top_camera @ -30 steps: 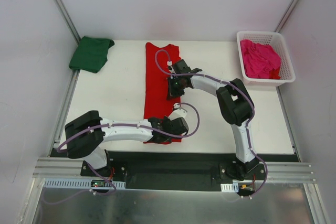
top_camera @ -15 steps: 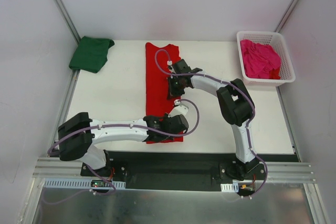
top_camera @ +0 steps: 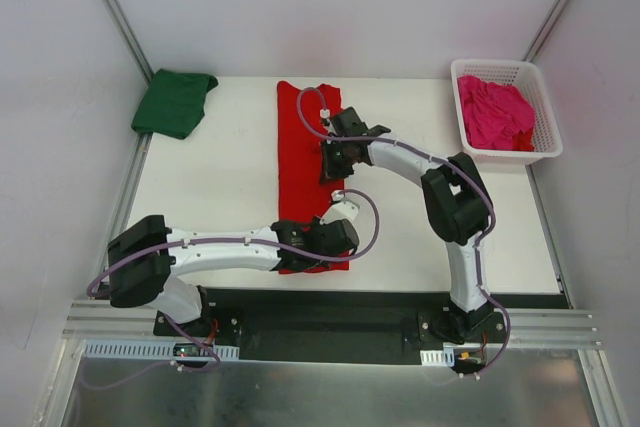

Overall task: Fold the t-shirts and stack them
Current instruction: Rotate the tshirt 90 degrees

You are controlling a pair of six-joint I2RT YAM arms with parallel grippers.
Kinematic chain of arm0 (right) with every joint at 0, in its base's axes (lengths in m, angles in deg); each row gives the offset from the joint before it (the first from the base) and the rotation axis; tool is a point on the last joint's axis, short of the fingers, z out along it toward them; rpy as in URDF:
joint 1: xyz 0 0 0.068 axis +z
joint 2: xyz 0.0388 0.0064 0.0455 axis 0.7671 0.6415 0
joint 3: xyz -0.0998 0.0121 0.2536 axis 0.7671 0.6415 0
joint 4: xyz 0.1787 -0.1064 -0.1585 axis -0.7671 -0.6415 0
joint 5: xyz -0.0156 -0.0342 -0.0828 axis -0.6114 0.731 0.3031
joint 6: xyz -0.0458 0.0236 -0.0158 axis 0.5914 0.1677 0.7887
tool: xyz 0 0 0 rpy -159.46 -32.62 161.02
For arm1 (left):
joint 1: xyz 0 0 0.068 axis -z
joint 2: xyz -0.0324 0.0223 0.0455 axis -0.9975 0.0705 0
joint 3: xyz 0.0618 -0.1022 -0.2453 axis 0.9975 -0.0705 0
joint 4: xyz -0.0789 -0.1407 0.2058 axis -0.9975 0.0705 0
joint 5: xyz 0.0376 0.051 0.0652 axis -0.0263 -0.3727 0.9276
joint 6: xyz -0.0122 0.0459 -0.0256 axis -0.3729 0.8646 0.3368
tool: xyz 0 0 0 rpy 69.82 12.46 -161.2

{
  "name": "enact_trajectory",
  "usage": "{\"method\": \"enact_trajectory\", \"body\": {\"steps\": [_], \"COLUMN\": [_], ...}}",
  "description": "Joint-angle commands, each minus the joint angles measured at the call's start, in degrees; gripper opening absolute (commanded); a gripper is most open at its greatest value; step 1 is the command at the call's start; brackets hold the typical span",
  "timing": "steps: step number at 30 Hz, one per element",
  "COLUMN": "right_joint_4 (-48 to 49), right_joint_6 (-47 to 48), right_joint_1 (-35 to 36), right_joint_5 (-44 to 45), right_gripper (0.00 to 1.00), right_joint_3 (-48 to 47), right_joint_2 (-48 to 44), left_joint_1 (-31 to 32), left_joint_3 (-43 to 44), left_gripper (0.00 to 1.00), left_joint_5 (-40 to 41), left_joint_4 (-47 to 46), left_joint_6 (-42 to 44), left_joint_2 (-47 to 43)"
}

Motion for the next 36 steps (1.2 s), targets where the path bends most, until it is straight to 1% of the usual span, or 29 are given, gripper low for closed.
{"method": "enact_trajectory", "body": {"steps": [1, 20, 36], "right_joint_4": [-0.98, -2.48, -2.83], "right_joint_6": [1.36, 1.97, 2.32], "right_joint_1": [0.00, -0.88, -1.67], "right_joint_5": [1.66, 4.38, 5.44], "right_gripper": [0.02, 0.02, 0.02], "right_joint_3": [-1.15, 0.70, 1.84], "right_joint_2": [-5.63, -6.87, -6.87], "left_joint_1": [0.98, 1.77, 2.74], "left_joint_3": [2.25, 5.77, 8.58], "left_gripper": [0.00, 0.00, 0.00], "left_joint_5": [0.11, -0.86, -1.92], "left_joint_4": [0.68, 0.68, 0.59], "left_joint_6": [0.91, 2.05, 2.58], "left_joint_2": [-1.62, 0.84, 5.85]}}
